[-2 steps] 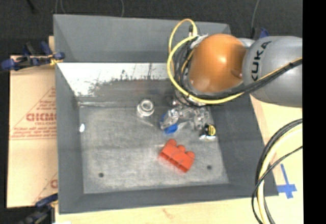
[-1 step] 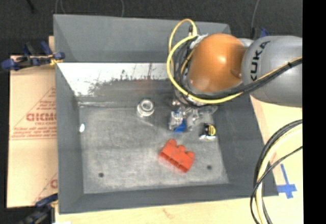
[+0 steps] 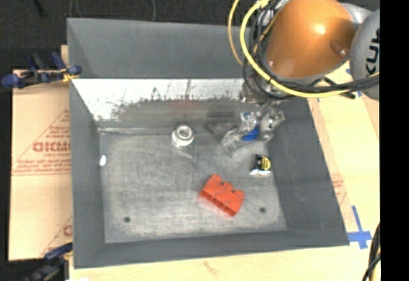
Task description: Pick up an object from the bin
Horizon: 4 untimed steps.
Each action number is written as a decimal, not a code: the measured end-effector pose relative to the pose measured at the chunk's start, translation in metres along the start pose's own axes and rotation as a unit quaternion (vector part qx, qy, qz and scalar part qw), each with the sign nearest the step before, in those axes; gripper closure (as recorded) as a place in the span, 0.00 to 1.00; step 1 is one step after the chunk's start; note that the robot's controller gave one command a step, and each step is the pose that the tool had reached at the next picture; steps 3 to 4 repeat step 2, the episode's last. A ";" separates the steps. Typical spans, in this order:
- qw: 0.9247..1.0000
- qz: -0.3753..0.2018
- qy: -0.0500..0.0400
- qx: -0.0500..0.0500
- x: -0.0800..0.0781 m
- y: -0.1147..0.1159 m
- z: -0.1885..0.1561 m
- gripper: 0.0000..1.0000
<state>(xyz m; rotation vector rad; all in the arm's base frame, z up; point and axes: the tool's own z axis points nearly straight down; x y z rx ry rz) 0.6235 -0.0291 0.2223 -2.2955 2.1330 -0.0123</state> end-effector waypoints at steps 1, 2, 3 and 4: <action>0.995 0.099 -0.002 -0.007 -0.025 -0.017 0.112 1.00; 0.993 0.117 0.000 0.001 -0.027 -0.034 -0.018 1.00; 0.993 0.117 0.000 0.001 -0.027 -0.034 -0.018 1.00; 0.993 0.117 0.000 0.001 -0.027 -0.034 -0.018 1.00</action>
Offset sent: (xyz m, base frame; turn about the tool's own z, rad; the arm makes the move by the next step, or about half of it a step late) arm 0.0169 0.0251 -0.1090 0.1982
